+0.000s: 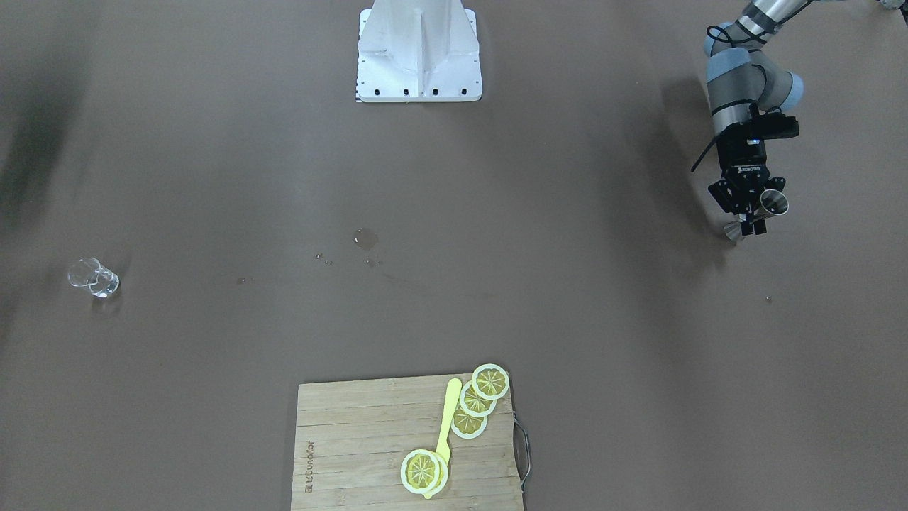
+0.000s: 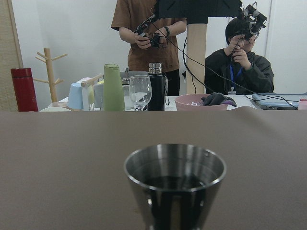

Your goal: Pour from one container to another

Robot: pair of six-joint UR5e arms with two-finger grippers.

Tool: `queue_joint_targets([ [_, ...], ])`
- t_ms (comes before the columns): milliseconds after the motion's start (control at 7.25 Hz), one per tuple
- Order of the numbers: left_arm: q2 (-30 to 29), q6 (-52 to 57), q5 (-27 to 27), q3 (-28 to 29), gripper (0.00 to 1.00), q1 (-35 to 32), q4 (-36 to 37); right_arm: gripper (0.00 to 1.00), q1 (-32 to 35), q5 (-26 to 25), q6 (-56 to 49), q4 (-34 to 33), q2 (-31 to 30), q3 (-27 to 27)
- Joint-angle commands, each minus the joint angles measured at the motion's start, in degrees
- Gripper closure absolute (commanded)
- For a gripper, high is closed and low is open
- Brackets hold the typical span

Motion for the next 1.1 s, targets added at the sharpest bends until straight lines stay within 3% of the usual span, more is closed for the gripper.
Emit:
queue_joint_targets([
  [0, -0.3, 0.0, 0.0, 0.3, 0.97, 0.0, 0.0, 0.0, 0.5, -2.6, -2.0, -11.9, -2.9, 6.2],
  [276, -0.6, 0.0, -0.7, 0.6, 0.88, 0.0, 0.0, 0.0, 2.1, -6.4, -19.7, -30.6, -3.0, 11.1],
  [552, -0.8, 0.1, -0.8, 0.6, 0.37, 0.0, 0.1, 0.0, 8.3, -9.3, -35.2, -51.3, 1.7, 12.1],
  [690, -0.8, 0.2, -0.8, 0.6, 0.02, 0.0, 0.2, 0.0, 8.6, -10.7, -37.8, -57.1, 3.7, 11.4],
  [966, -0.8, 0.3, -0.7, 0.6, 0.02, 0.0, 0.3, 0.0, 9.4, -11.6, -38.6, -62.5, 4.6, 10.9],
])
